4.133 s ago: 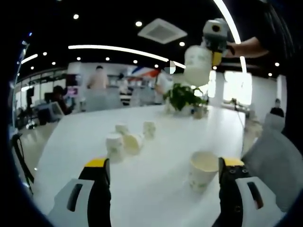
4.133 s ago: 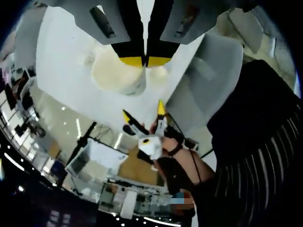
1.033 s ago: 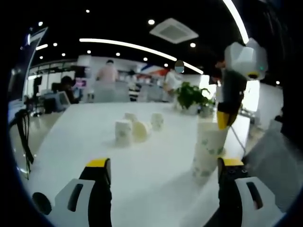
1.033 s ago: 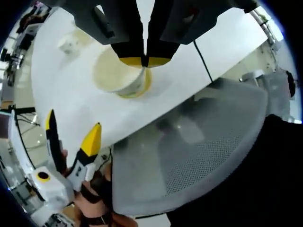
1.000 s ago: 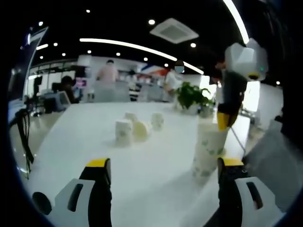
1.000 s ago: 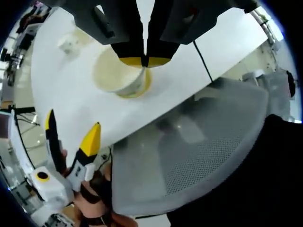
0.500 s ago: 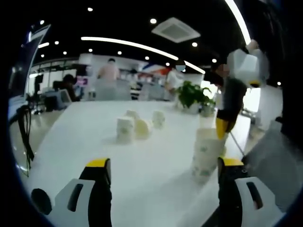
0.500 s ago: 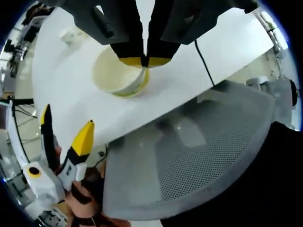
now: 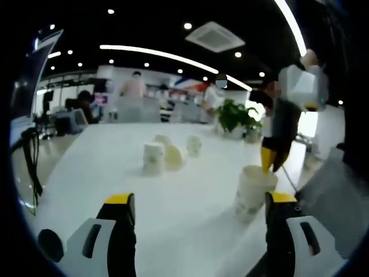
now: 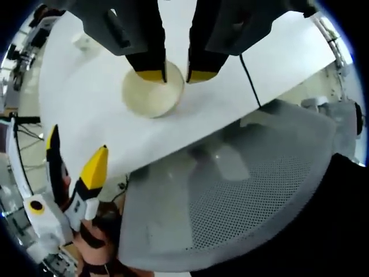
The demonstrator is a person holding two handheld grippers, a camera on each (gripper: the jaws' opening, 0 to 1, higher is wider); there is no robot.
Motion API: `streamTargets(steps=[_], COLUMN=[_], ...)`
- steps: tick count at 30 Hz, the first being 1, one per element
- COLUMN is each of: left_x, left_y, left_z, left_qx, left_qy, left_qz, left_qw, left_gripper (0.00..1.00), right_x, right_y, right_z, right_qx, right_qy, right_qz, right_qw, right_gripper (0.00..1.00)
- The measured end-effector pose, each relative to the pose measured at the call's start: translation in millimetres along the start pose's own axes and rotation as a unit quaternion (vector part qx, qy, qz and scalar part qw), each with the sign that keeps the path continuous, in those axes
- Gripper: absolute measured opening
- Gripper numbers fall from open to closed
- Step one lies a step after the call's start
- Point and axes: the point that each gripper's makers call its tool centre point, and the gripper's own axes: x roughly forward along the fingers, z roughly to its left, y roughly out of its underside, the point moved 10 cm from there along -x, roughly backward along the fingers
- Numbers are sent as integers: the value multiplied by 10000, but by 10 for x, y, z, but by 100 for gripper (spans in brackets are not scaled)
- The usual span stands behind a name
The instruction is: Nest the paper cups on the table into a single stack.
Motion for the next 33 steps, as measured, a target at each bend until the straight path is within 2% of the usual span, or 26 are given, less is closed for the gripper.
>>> streamTargets(steps=[13, 17, 23, 25, 30, 31, 33], left_x=[-11, 2, 23, 38, 63, 66, 73], left_y=[-34, -52, -107, -120, -178, -187, -199], left_z=[-25, -22, -21, -12, -8, -10, -6], left_qx=[36, 61, 107, 118, 171, 182, 205], left_qy=[40, 58, 97, 116, 175, 190, 217], left_qz=[-17, -32, -47, -60, -62, -63, -48], left_qw=[10000, 10000, 9999, 9998, 9997, 9996, 9995], left_gripper=[92, 92, 92, 92, 92, 92, 91], right_x=[-113, -205, -319, -355, -502, -547, -602], right_y=[-35, -26, 42, 90, 183, 200, 212], right_z=[38, 57, 125, 172, 268, 280, 307], right_qx=[155, 184, 459, 872, 1376, 1476, 1698], right_qy=[95, 243, 524, 545, 905, 1085, 1228], right_qz=[-104, -138, -307, -444, -746, -825, -979], right_qw=[9998, 9994, 9971, 9937, 9835, 9796, 9729], right_gripper=[10, 10, 10, 10, 10, 10, 10])
